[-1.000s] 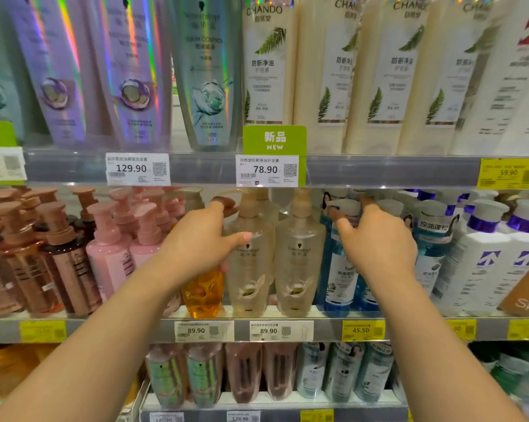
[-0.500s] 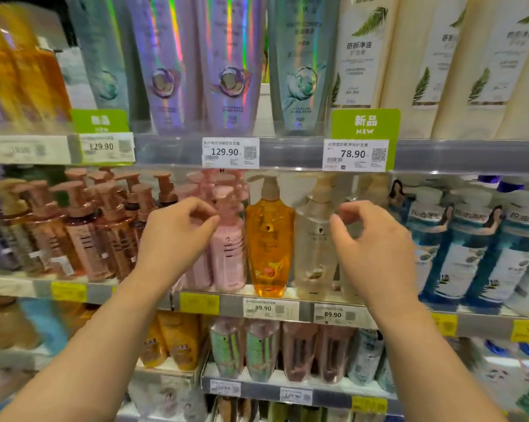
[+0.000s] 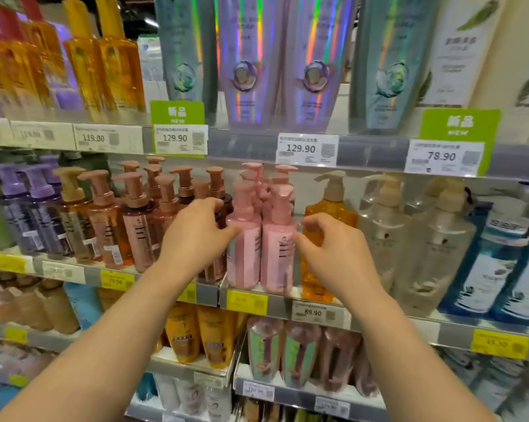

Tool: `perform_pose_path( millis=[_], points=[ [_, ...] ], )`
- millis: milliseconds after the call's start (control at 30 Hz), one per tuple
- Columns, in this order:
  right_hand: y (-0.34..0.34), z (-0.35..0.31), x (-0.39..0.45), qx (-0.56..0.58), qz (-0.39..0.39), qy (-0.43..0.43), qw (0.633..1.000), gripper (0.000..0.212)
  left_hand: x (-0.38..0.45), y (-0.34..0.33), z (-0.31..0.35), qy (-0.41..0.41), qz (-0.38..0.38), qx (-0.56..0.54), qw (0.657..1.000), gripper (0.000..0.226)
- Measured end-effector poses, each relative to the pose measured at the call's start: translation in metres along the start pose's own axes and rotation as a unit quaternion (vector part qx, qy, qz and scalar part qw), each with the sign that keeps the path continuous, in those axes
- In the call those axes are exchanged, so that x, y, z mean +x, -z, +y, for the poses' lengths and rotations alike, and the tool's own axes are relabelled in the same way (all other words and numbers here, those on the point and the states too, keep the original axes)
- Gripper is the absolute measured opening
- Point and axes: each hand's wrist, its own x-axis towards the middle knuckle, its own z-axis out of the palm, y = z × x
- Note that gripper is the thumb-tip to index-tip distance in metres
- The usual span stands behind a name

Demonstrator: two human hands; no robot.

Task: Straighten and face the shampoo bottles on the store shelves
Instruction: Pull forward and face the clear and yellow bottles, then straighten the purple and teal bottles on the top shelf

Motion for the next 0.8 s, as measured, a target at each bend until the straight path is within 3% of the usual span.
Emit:
perform_pose_path(
  millis=[300,533,667,800],
  points=[
    [-0.035,-0.042,0.029,0.057,0.045,0.011,0.997,0.016,0.035,0.008,-0.017,-0.069,-0.055,0.042,0.995,0.061],
    [-0.074,-0.090,0.047,0.094,0.036,0.020,0.995,0.012,0.048,0.030,-0.050,-0.134,-0.094,0.027,0.986,0.065],
    [-0.094,-0.115,0.052,0.107,0.034,0.035,0.993,0.013,0.045,0.049,-0.073,-0.166,-0.098,-0.018,0.981,0.036],
    [-0.107,-0.134,0.054,0.101,0.038,0.029,0.994,0.012,0.044,0.066,-0.092,-0.182,-0.101,-0.033,0.978,0.038]
  ],
)
